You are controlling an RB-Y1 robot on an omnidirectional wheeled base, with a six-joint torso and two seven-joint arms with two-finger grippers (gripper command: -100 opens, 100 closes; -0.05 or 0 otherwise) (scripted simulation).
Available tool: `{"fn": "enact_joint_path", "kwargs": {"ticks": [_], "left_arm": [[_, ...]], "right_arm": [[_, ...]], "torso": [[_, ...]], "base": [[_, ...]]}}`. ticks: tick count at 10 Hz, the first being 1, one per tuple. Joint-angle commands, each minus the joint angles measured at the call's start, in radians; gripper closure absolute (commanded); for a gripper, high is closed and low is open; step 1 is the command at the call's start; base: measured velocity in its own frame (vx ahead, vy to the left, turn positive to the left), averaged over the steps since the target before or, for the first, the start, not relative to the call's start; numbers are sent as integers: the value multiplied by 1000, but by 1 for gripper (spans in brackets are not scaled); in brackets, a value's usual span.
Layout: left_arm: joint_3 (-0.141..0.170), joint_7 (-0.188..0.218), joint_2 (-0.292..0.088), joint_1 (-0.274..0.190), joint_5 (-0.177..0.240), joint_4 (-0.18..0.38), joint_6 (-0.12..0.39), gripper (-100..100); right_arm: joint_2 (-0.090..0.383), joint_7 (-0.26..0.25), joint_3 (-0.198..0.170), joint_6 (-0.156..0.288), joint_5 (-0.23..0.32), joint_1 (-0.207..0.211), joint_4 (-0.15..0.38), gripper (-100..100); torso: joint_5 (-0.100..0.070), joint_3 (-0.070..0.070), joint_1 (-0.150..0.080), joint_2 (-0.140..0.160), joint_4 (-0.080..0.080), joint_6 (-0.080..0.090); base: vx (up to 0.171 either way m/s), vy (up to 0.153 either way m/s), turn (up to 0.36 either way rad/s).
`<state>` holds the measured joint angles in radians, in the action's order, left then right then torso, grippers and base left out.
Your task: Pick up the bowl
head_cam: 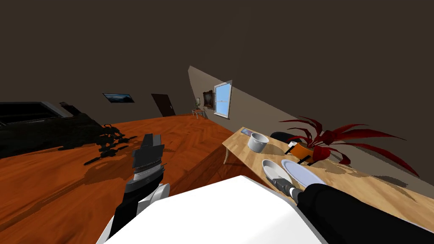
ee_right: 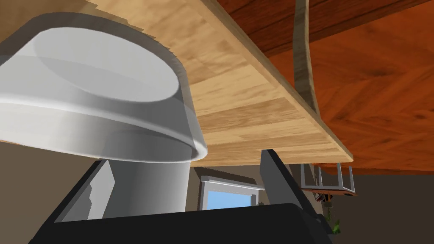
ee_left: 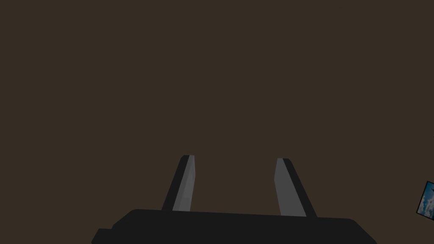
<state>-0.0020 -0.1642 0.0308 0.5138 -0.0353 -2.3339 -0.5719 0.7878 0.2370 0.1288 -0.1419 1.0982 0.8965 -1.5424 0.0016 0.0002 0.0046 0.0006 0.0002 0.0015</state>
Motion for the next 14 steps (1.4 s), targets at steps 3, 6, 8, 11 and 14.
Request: {"fn": "enact_joint_path", "kwargs": {"ticks": [3, 6, 8, 11, 14], "left_arm": [[0, 0, 0, 0, 0, 0, 0, 0], [0, 0, 0, 0, 0, 0, 0, 0], [0, 0, 0, 0, 0, 0, 0, 0], [0, 0, 0, 0, 0, 0, 0, 0], [0, 0, 0, 0, 0, 0, 0, 0]], "right_arm": [[59, 4, -13, 1, 87, 22, 61, -100], [103, -1, -23, -14, 152, 34, 118, -100], [139, -9, -34, -32, 209, 42, 169, -100], [181, -22, -55, -62, 276, 48, 232, -100], [214, -38, -79, -98, 331, 48, 288, -100]], "torso": [[0, 0, -1, 0, 0, -1], [0, 0, 0, 1, 0, 0], [0, 1, -1, 1, 0, 0], [0, 0, 0, 1, 0, 0], [0, 1, -1, 2, 0, 0]], "base": [[41, 47, 146], [31, 54, 140], [32, 48, 133], [38, 55, 117], [24, 43, 89]]}}
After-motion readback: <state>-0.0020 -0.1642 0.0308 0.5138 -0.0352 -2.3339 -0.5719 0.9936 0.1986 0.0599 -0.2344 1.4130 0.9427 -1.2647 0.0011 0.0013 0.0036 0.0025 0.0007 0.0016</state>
